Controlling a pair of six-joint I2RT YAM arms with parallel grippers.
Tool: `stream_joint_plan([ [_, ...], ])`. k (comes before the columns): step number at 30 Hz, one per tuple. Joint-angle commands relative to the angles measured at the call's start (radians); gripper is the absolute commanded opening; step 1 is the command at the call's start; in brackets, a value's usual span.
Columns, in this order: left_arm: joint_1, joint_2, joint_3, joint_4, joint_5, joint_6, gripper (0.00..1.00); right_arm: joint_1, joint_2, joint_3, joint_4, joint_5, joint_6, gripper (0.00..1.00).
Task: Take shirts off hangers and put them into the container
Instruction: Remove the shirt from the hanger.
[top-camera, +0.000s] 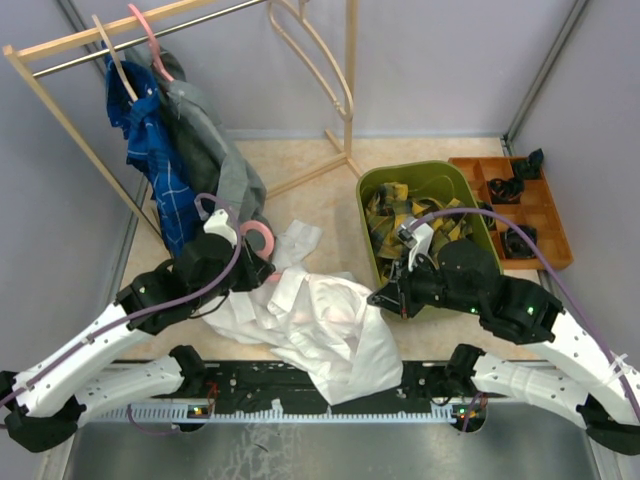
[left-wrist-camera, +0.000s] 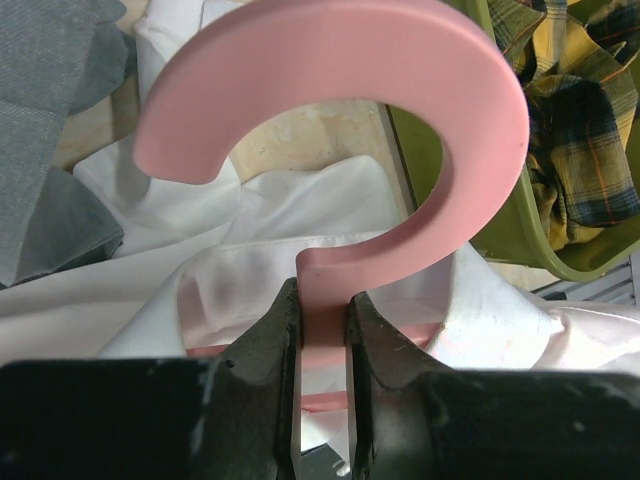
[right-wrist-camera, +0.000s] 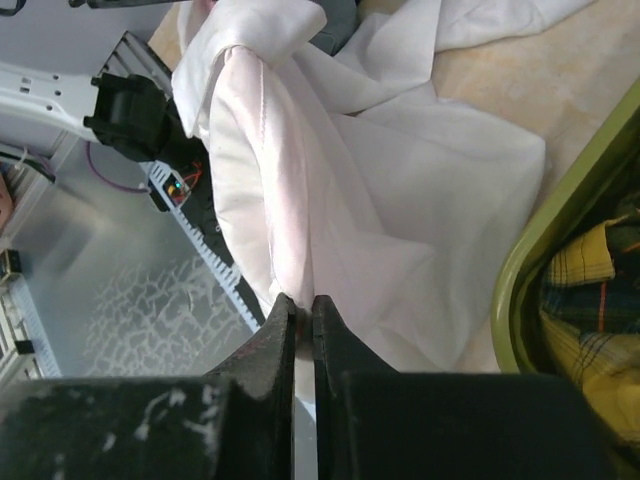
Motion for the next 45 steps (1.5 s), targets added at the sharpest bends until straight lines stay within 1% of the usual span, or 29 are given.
stream_joint_plan([
  [1, -0.007, -0.02, 0.042, -0.035, -0.046, -0.005, 0.0, 0.001, -0.01, 0.016, -0.029, 0.117, 0.002, 0.0],
  [4, -0.008, -0.037, 0.044, -0.046, -0.063, -0.005, 0.0, 0.0, -0.019, 0.007, -0.058, 0.217, 0.01, 0.0],
  [8, -0.008, -0.066, 0.041, -0.051, -0.079, -0.005, 0.0, 0.0, -0.023, -0.012, -0.121, 0.407, 0.068, 0.0],
  [10, -0.008, -0.083, 0.037, -0.049, -0.084, -0.003, 0.0, 0.001, -0.021, -0.025, -0.142, 0.465, 0.091, 0.0],
  [16, -0.007, -0.105, 0.028, -0.028, -0.07, -0.003, 0.0, 0.001, -0.01, -0.067, -0.104, 0.373, 0.066, 0.0],
  [18, -0.008, -0.105, 0.027, -0.023, -0.06, -0.004, 0.0, 0.0, 0.001, -0.068, -0.099, 0.336, 0.055, 0.05],
  [19, -0.008, -0.105, 0.026, -0.021, -0.054, -0.007, 0.0, 0.001, 0.005, -0.064, -0.1, 0.324, 0.052, 0.09],
  [21, -0.008, -0.104, 0.026, -0.019, -0.046, -0.013, 0.0, 0.001, 0.013, -0.032, -0.119, 0.321, 0.052, 0.28],
  [23, -0.008, -0.102, 0.023, -0.021, -0.043, -0.017, 0.0, 0.001, 0.017, 0.039, -0.134, 0.343, 0.051, 0.38],
  [25, -0.007, -0.097, 0.021, -0.022, -0.04, -0.019, 0.0, 0.001, 0.012, 0.102, -0.116, 0.353, 0.049, 0.44],
  [26, -0.007, -0.092, 0.022, -0.022, -0.038, -0.019, 0.0, 0.002, 0.007, 0.123, -0.089, 0.334, 0.04, 0.47],
  [29, -0.007, -0.077, 0.026, -0.022, -0.028, -0.015, 0.0, 0.0, 0.0, 0.135, -0.001, 0.228, -0.002, 0.56],
  [31, -0.007, -0.068, 0.028, -0.022, -0.021, -0.011, 0.0, 0.0, 0.03, 0.133, 0.029, 0.14, -0.03, 0.6],
  [35, -0.007, -0.062, 0.023, -0.022, -0.01, -0.006, 0.0, 0.003, 0.143, 0.139, 0.055, 0.044, -0.03, 0.65],
  [39, -0.007, -0.047, 0.026, -0.009, 0.031, 0.019, 0.0, 0.044, 0.231, 0.159, 0.084, 0.115, -0.042, 0.66],
  [42, -0.008, -0.031, 0.025, 0.003, 0.067, 0.039, 0.0, 0.07, 0.272, 0.169, 0.139, 0.112, -0.065, 0.66],
  [45, -0.008, -0.016, 0.021, 0.01, 0.09, 0.046, 0.0, 0.076, 0.3, 0.164, 0.199, 0.073, -0.063, 0.67],
])
